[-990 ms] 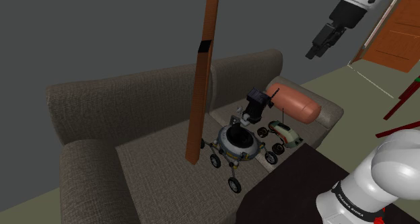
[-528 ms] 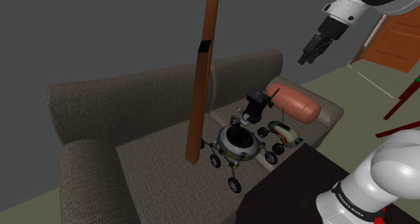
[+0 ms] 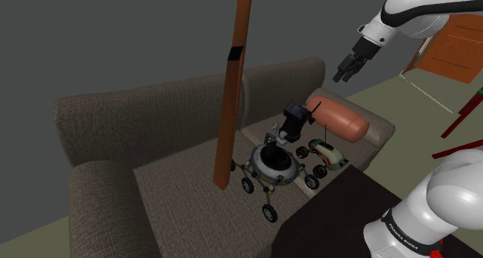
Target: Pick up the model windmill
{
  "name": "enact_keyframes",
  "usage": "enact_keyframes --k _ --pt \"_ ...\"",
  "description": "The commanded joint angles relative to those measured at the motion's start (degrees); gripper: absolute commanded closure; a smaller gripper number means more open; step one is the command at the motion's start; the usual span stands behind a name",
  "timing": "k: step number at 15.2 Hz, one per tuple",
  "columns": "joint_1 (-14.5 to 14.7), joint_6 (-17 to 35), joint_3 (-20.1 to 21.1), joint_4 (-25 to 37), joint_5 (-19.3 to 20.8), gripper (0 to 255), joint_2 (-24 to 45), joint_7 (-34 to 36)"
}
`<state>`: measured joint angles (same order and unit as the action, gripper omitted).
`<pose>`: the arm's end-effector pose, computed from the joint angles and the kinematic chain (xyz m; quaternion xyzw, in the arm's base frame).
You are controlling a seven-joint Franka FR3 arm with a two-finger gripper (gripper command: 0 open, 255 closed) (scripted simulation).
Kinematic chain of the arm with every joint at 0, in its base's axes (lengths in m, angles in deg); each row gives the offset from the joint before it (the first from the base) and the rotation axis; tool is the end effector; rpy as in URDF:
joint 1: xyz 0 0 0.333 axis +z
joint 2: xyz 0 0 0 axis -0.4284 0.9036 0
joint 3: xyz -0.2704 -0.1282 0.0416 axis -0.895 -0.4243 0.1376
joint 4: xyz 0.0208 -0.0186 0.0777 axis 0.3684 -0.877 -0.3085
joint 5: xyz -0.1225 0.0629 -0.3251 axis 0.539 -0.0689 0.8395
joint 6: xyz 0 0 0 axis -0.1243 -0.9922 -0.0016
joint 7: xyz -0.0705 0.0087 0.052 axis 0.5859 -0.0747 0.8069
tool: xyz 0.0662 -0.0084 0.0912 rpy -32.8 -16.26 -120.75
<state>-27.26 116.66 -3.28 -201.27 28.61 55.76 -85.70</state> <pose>0.3665 -0.1685 0.5227 -0.9899 -0.0027 -0.1052 0.0954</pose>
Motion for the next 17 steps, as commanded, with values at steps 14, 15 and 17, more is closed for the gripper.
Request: enact_keyframes --k 14,15,17 --pt "-1.0 4.5 -13.1 17.3 -23.2 0 34.9 -24.8" --pt "-1.9 4.0 -13.1 19.1 -25.2 0 37.6 -26.3" --pt "-4.0 2.9 -12.7 22.8 -28.8 0 42.8 -28.9"
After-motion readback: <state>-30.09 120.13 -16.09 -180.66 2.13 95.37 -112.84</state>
